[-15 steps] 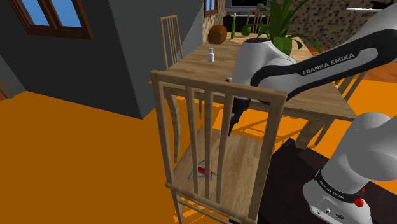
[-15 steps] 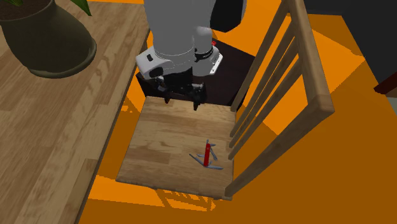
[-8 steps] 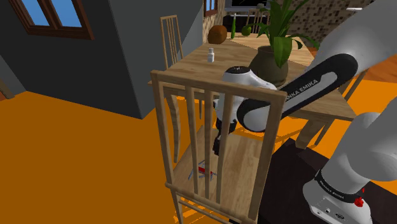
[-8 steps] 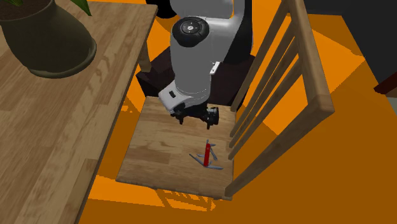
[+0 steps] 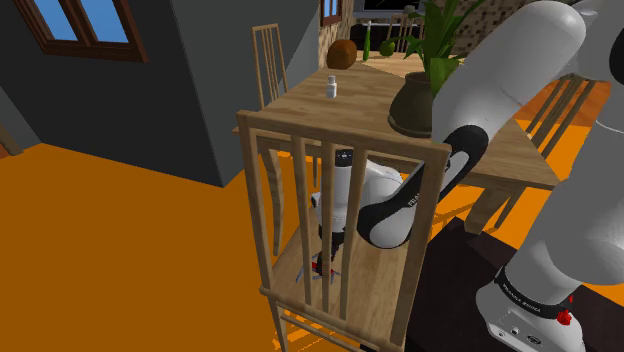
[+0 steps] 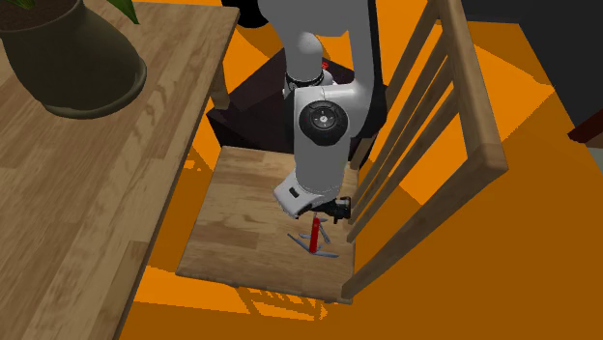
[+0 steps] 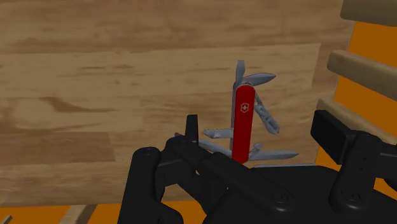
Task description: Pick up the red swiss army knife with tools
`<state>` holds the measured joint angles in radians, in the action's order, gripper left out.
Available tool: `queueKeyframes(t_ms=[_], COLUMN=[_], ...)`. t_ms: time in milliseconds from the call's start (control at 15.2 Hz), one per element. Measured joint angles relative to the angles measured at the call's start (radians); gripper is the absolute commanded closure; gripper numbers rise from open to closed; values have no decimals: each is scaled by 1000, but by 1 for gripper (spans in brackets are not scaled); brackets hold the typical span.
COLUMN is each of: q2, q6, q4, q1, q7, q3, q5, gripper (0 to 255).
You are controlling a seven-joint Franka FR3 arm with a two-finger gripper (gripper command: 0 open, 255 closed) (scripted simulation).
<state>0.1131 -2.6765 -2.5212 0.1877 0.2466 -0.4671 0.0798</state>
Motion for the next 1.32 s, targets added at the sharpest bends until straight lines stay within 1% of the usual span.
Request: queueKeyframes(t_ms=[132, 528, 594, 660, 1320], q2=[52, 147, 152, 155, 148], q6=[-35, -109, -112, -114, -111], q4=[10, 18, 18, 19, 18], q1=[14, 56, 58, 60, 58], q7=[41, 111, 114, 117, 119], q3=[16, 66, 69, 72, 77], q5=[55, 155, 160, 163, 166], gripper=[0, 0, 0, 255, 255])
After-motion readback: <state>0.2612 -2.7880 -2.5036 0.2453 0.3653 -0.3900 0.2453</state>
